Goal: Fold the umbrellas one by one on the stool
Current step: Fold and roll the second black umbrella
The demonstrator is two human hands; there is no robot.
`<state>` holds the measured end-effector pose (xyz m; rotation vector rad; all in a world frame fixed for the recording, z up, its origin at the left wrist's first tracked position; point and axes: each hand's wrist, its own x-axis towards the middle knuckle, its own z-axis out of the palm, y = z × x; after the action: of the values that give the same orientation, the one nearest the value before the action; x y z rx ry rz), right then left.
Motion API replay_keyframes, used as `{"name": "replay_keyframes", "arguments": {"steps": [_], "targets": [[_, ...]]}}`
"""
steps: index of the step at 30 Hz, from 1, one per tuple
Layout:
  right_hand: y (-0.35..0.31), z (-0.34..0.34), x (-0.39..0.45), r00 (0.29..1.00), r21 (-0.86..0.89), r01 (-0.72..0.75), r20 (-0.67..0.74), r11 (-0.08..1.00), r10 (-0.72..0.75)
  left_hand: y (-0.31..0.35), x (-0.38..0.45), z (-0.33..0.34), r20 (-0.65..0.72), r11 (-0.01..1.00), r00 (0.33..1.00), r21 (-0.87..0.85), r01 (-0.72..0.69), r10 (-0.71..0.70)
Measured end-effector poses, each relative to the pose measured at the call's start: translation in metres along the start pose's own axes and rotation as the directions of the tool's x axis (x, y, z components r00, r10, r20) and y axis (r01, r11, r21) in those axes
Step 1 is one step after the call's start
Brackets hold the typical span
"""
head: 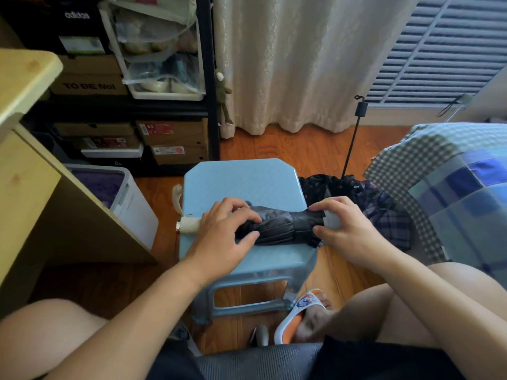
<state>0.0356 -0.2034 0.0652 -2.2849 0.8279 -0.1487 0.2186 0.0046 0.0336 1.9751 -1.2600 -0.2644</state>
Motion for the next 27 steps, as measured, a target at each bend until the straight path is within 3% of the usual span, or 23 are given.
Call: {"name": "replay_keyframes", "arguments": {"steps": [8,16,27], "targets": [[-0.004,0.007,-0.007,0.988,0.093,0.088,-0.136,0.992,-0.075,-0.001,-0.001,-0.007,-0.039,0.991,0.995,-0.104,0.086,-0.090],[-0.004,0.011,-0.004,0.982,0.158,-0.030,-0.178,0.987,0.058,0.005,-0.004,0.004,-0.127,0.996,0.988,-0.026,0.090,-0.093],[-0.006,0.010,-0.005,0.981,0.180,-0.059,-0.170,0.982,0.090,0.006,-0.003,0.004,-0.156,1.000,0.988,0.028,0.007,-0.002]]}}
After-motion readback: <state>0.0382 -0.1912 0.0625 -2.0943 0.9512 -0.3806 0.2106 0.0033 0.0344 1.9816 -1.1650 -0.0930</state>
